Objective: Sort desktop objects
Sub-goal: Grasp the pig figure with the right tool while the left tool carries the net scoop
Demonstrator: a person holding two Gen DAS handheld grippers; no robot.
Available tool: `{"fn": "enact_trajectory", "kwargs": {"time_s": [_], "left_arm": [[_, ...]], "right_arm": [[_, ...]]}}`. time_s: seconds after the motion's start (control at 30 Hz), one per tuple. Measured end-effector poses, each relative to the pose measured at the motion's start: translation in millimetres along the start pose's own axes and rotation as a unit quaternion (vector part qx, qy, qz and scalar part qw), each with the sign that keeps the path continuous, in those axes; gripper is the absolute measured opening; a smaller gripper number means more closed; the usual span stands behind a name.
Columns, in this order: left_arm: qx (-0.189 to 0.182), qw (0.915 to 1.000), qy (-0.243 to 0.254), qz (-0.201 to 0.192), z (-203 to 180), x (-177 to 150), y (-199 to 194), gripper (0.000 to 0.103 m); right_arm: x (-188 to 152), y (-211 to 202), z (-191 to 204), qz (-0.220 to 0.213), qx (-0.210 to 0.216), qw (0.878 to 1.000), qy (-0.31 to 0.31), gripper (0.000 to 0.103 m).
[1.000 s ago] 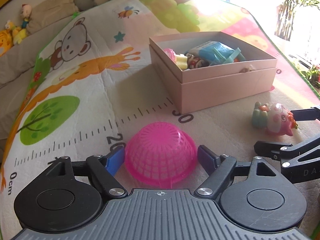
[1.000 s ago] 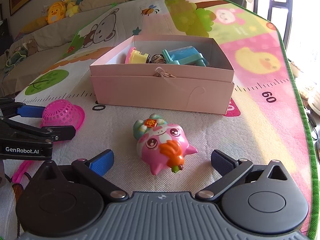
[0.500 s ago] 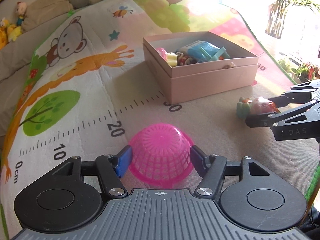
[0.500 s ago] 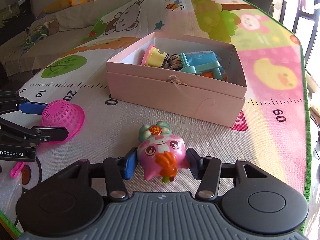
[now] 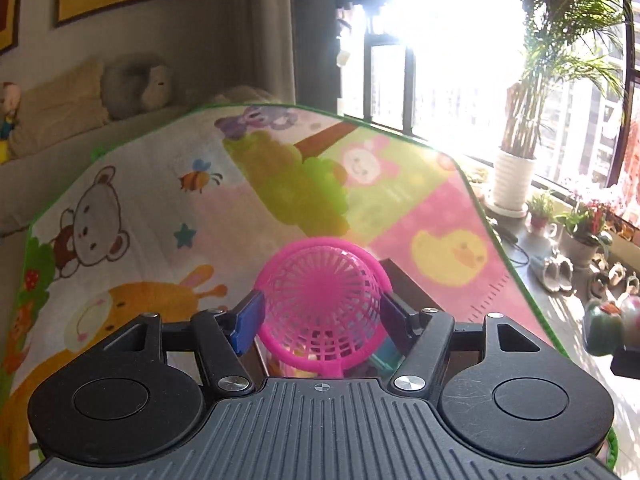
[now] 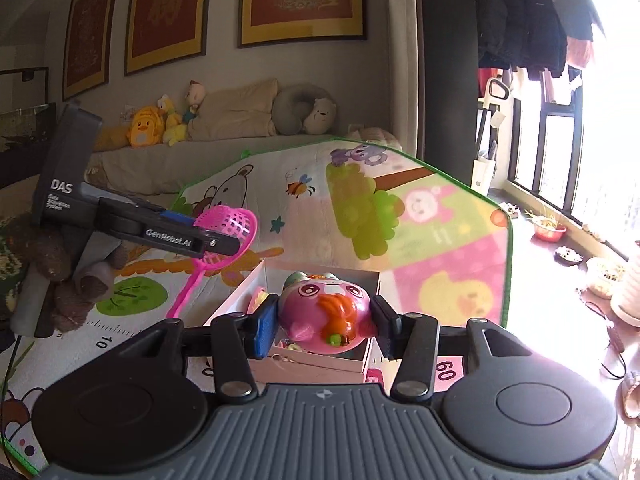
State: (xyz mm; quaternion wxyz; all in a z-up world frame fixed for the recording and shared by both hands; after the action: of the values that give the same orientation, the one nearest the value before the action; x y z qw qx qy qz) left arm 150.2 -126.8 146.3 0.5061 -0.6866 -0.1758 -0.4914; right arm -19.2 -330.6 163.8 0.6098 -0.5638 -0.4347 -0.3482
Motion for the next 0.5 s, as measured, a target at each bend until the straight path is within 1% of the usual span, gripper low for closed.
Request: {"fn": "enact_trajectory", "kwargs": {"time_s": [0.03, 0.07, 0.1, 0.17, 0.2, 0.33, 0.4, 0.5], "left_arm": [[0.004, 1.0000, 0.003, 0.008, 1.4, 5.4, 18.8, 0.075], [0.000, 0.9997, 0.007, 0.025, 2.8, 7.3, 36.3, 0.087], [-0.008, 0.9990, 0.008, 0.043, 4.4, 5.0, 50.3, 0.091], [-0.008, 0.9981, 0.004, 0.061, 8.8, -7.6, 63.6, 0.091], [-0.013, 0.9977, 0.001, 0.066, 11.2, -16.8, 63.5, 0.091], [-0.030, 0.9970, -0.014, 0.071, 20.5, -58.0, 41.8, 0.095], [-0.029, 0.9972, -0.009, 0.069, 20.3, -81.3, 23.5, 0.096], [-0.026, 0.9972, -0.004, 0.070, 13.9, -114.8, -1.6, 0.098]], "right_arm": [[-1.3, 1.6, -2.5, 0.000, 0.002, 1.000, 0.005, 0.048], [-4.5, 6.9, -6.0, 0.007, 0.007, 1.000, 0.010, 0.048], [-7.7, 11.1, -8.3, 0.015, 0.006, 1.000, 0.015, 0.048], [-16.2, 21.5, -12.7, 0.034, 0.000, 0.999, 0.023, 0.048], [-20.5, 24.6, -15.4, 0.041, -0.002, 0.999, 0.026, 0.048], [-33.7, 35.6, -26.5, 0.062, -0.004, 0.997, 0.041, 0.048], [-35.7, 42.3, -27.3, 0.069, -0.002, 0.997, 0.046, 0.048], [-32.3, 57.4, -20.0, 0.077, 0.014, 0.996, 0.044, 0.048]]}}
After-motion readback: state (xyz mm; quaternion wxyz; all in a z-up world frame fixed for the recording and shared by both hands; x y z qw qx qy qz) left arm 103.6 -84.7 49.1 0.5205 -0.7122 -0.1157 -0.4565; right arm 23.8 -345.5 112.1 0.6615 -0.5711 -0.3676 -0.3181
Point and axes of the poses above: each gripper's, at about its wrist camera, not at the fingertips, and y roughly the way its jaws point, z to its left, x to its top, the point moved 2 cm from there along y, roughly the way its jaws point, and after that the axes turned 4 degrees about -x, right-handed, at the moved point
